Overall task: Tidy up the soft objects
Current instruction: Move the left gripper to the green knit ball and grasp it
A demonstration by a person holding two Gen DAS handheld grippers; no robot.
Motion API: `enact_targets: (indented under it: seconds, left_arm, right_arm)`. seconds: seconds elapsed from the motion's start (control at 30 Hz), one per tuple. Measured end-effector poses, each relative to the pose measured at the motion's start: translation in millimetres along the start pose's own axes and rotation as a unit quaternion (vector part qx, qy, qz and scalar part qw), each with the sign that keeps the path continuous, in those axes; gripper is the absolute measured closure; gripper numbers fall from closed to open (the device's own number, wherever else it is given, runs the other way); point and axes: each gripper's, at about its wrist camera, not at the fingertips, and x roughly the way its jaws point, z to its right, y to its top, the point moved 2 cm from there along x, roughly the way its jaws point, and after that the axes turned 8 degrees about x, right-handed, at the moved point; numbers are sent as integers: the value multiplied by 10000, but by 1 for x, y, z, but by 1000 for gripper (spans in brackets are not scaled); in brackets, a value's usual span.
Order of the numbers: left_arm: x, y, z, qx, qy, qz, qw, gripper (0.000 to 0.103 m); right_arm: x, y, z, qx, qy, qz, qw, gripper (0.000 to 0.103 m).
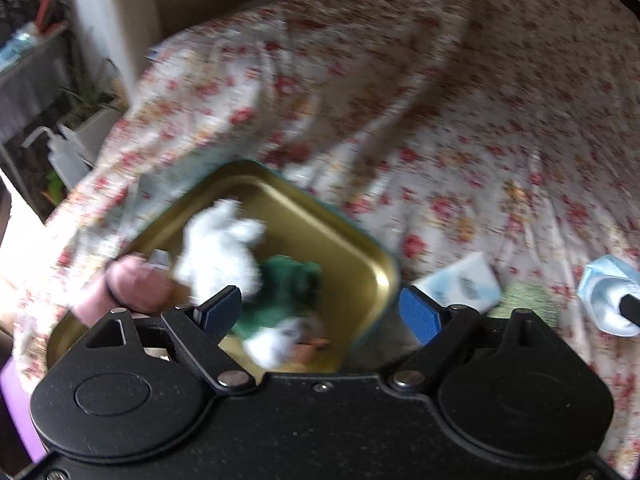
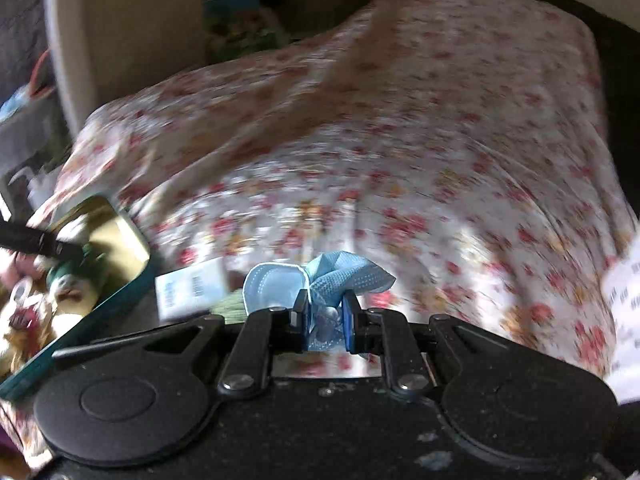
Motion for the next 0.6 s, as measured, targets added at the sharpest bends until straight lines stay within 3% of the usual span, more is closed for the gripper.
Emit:
enact_targets:
  seconds: [0.23,0.6]
  left_arm:
    - [14,12,45,-323,-527,-212,9979,20]
    - [30,13,148,918,-532,-138,9943,20]
  right_arm:
    - [9,-9,28,462,-188,-136,9987,87]
    - [-3,-5,47,848,-467,12,9953,87]
